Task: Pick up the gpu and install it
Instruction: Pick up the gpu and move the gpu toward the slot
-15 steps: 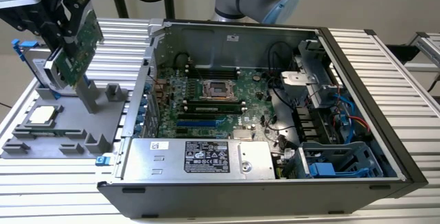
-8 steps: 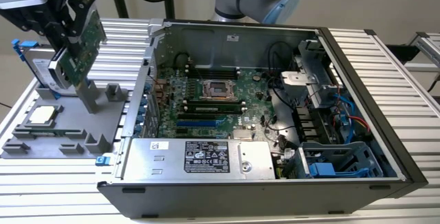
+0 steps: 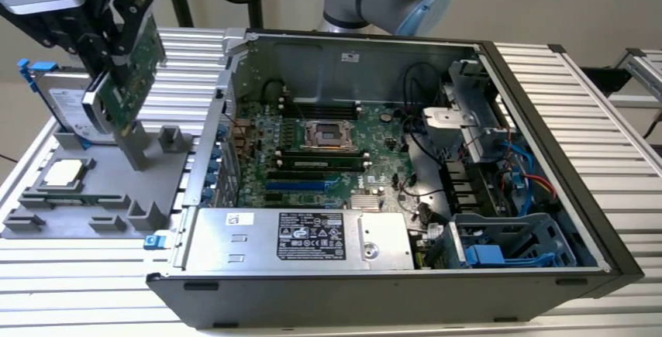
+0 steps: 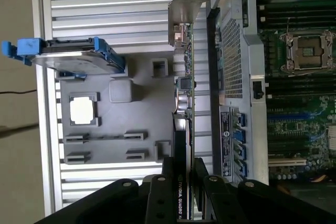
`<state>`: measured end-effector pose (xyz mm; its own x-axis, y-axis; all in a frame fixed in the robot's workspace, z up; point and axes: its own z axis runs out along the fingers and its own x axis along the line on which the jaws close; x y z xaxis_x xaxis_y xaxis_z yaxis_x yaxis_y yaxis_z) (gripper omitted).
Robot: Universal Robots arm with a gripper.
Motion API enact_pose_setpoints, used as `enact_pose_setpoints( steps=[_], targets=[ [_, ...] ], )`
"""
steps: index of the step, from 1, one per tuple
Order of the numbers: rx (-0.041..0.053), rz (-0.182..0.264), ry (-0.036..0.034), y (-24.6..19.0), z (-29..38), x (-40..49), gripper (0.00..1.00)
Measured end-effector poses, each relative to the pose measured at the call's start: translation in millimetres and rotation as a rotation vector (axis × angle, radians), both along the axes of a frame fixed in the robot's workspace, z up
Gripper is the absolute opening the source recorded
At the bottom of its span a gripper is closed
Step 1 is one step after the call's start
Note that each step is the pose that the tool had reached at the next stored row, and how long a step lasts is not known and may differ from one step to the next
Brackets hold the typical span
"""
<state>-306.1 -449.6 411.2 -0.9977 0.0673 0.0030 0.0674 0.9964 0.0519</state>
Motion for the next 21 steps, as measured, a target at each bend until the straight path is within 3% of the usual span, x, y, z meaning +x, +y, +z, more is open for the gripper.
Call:
enact_pose_setpoints(
  steps=[21],
  targets=[
    [0.0000,0.000,0.0000,0.0,0.0,27.7,0.00]
  ],
)
